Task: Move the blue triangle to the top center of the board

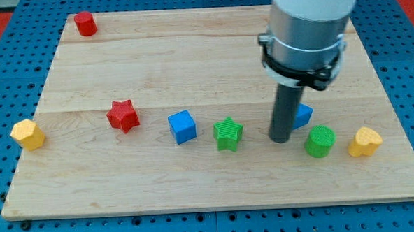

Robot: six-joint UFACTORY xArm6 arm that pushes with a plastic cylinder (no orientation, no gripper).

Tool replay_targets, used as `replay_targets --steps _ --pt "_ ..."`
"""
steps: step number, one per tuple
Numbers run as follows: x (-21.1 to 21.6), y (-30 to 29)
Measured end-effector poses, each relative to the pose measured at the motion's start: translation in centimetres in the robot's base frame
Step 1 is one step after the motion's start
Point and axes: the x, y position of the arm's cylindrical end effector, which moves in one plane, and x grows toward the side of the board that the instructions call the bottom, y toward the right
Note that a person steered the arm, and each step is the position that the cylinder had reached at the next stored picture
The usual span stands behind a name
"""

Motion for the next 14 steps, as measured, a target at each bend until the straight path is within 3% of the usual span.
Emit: replay_targets --steps 1,2,3,4,6,7,8,9,11,13,14 --pt "-0.7 4.4" --pt "-6.6 1.8" --pt "-7.5 -2.1" --pt "-6.0 -1.8" --pt "-12.8 -9.1" --pt "-13.3 -10.2" --pt "-9.8 -7.4" --pt "-6.8 -8.3" --pt "-17.1 -15.7" --pt "-14.1 -19.9" --pt "-19.5 -21.2"
